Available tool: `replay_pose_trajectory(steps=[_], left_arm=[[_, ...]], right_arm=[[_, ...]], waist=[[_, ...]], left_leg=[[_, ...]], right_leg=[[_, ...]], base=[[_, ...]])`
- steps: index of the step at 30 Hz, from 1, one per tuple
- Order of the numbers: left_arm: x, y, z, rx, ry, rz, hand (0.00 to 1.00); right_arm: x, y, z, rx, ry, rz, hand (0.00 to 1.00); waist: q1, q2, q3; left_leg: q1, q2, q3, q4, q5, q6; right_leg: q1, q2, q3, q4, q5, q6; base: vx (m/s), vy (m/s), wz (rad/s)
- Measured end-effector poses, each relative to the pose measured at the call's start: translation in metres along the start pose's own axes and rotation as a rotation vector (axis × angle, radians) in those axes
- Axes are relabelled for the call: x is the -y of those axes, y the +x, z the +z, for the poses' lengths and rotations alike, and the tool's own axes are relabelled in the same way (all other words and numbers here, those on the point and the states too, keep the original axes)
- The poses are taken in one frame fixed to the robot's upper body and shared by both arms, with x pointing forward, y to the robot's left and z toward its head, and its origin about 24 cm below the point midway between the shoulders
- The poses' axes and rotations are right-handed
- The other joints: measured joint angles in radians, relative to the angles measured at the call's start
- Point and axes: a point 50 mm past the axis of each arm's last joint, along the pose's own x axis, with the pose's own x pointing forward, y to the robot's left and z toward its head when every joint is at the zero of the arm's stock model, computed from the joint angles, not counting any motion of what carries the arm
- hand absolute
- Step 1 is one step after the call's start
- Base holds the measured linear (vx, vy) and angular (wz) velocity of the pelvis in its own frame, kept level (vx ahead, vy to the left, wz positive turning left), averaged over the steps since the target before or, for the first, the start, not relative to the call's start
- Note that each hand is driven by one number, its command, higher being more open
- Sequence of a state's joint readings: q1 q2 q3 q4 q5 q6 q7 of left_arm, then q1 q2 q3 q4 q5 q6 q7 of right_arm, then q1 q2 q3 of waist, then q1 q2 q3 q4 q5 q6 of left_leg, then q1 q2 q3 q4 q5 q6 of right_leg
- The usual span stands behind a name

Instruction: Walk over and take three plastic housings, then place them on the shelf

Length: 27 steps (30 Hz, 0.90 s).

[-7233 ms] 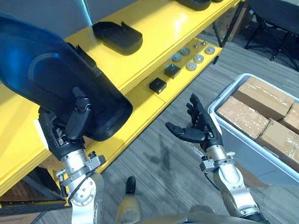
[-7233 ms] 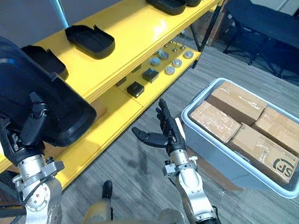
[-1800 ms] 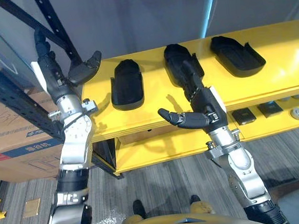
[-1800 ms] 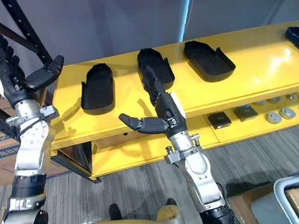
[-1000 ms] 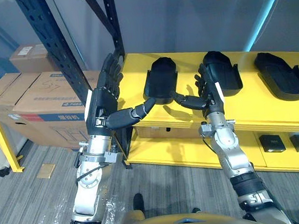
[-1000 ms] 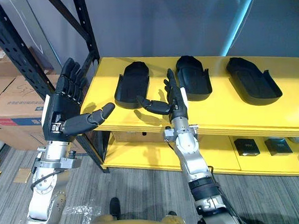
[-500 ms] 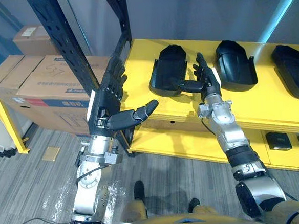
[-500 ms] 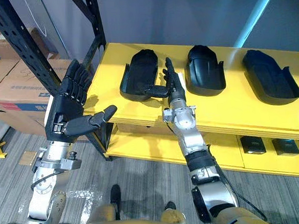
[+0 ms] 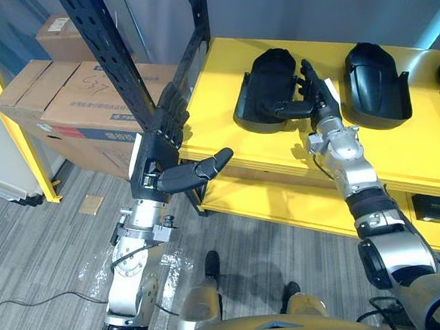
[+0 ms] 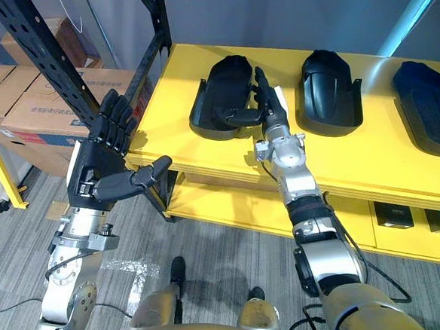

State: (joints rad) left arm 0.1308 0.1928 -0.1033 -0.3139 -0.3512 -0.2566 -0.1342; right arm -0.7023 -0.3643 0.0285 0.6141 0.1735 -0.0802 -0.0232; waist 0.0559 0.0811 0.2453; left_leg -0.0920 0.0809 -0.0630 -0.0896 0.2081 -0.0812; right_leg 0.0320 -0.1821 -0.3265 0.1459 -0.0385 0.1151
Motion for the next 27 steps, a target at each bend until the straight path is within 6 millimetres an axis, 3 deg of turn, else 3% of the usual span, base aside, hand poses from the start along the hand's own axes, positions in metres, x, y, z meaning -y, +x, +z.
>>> replay_pose_trajectory(steps=[10, 16, 27], left_arm=[[-0.002, -0.001, -0.004, -0.039, 0.015, -0.031, 1.0], [-0.008, -0.006, -0.017, -0.106, 0.024, -0.022, 1.0], [-0.009, -0.005, -0.017, -0.106, 0.026, -0.023, 1.0]], right_arm=[[0.026, 0.017, 0.031, 0.079, -0.072, 0.005, 1.0], [0.03, 0.02, 0.03, 0.056, -0.08, 0.012, 1.0], [0.036, 0.027, 0.037, 0.05, -0.09, 0.016, 1.0]], waist=[[0.026, 0.006, 0.02], [0.026, 0.008, 0.023], [0.027, 0.024, 0.059]], left_leg=[[0.001, -0.002, -0.003, 0.0, 0.0, 0.008], [0.005, -0.01, -0.016, 0.0, -0.001, 0.013], [0.004, -0.018, -0.016, 0.001, 0.001, 0.024]], right_leg=[[0.0, -0.01, -0.007, 0.02, -0.013, 0.005], [0.001, -0.023, -0.022, 0.052, -0.038, 0.007], [-0.001, -0.027, -0.026, 0.064, -0.049, 0.008]], base=[[0.0, -0.042, 0.03], [0.01, -0.046, 0.09], [0.0, -0.035, 0.02]])
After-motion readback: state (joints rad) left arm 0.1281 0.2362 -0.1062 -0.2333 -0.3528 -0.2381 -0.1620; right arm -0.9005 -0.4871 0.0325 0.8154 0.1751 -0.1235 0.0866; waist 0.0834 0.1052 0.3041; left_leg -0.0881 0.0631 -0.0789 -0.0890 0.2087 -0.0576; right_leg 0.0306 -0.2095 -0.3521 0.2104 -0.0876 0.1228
